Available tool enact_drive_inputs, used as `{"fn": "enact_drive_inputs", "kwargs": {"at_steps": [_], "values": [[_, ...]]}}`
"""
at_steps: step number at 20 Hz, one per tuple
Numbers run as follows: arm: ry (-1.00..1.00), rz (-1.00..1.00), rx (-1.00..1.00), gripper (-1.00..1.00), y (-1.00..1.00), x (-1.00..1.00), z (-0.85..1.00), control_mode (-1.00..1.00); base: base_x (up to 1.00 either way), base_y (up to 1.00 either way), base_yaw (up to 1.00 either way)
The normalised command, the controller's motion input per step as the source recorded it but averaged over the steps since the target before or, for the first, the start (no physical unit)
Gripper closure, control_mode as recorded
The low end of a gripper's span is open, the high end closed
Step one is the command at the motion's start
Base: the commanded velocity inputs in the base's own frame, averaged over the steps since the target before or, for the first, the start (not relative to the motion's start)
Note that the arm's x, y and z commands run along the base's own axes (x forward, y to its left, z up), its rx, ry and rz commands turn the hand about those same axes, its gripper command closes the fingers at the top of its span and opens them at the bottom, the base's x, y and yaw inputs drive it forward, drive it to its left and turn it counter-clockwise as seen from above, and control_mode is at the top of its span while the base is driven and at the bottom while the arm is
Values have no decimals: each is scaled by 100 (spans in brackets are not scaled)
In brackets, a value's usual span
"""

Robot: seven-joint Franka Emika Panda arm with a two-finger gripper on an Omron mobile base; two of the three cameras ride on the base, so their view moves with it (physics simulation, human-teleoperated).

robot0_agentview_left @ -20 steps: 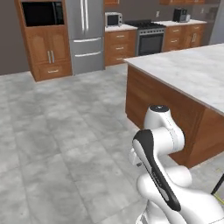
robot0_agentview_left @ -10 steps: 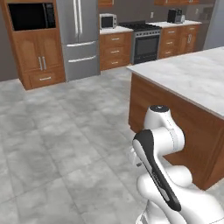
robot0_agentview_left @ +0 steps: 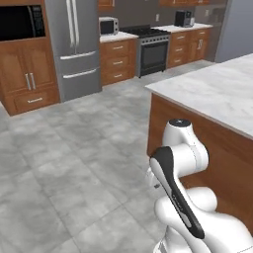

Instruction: Take the fork and place it on the left side of the plate. Then take the spoon and place it on the right side of the plate. Make sure they're directly next to the plate.

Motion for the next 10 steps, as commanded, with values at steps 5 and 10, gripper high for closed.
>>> {"fn": "enact_drive_inputs", "kwargs": {"at_steps": [5, 10], "values": [[0, 0, 0, -100, 0, 0, 0, 100, 100, 31, -26], [0, 0, 0, -100, 0, 0, 0, 100, 100, 34, -25]]}}
